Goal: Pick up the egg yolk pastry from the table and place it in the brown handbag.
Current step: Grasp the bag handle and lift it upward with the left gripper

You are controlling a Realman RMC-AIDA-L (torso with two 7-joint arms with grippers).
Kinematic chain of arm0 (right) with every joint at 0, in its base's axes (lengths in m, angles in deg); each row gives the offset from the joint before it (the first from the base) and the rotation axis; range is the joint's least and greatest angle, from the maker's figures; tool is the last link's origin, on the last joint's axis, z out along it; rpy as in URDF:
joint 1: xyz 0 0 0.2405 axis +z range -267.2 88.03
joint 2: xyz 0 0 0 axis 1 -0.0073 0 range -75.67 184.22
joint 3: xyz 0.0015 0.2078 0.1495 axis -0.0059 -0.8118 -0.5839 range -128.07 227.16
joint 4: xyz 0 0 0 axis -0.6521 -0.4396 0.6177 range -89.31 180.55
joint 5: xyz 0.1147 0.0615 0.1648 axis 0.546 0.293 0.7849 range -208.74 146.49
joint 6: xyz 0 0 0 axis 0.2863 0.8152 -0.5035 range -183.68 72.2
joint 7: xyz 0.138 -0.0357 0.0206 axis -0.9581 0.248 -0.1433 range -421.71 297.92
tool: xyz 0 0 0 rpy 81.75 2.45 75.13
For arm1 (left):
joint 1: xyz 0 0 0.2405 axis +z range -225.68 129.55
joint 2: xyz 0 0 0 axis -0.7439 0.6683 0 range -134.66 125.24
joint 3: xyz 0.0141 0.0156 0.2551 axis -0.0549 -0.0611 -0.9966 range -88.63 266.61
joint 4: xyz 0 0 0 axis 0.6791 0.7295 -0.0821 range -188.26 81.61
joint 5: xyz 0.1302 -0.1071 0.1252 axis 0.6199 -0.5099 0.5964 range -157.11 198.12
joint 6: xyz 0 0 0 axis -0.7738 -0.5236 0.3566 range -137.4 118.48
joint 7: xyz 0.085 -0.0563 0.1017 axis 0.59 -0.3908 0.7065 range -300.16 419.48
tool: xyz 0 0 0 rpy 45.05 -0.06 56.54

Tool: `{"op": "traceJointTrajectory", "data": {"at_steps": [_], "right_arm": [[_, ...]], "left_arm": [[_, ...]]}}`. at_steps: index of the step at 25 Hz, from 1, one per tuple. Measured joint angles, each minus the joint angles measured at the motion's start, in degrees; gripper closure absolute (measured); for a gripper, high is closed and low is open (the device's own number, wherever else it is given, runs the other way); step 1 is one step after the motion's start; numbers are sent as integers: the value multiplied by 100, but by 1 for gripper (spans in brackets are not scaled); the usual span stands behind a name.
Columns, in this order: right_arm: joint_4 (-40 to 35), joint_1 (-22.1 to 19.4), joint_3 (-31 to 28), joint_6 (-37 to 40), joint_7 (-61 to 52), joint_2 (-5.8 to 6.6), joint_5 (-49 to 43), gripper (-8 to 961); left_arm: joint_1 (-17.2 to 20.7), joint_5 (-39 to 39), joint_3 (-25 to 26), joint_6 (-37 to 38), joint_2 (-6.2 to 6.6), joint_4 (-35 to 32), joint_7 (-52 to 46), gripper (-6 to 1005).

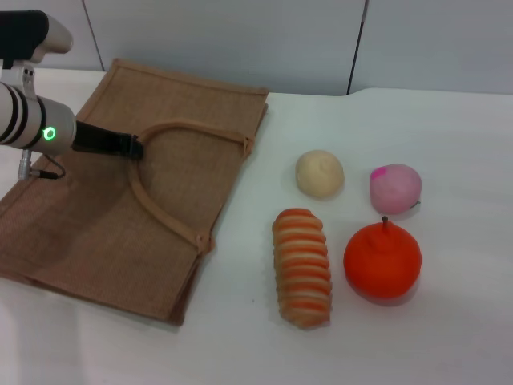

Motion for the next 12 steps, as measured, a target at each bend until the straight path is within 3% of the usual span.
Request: {"op": "traceJointTrajectory", "data": {"at_steps": [12], "right_arm": [[0,-10,0,-8,0,0,0,97]], "left_arm": [[19,-247,48,110,-125,-53,270,883]]}}
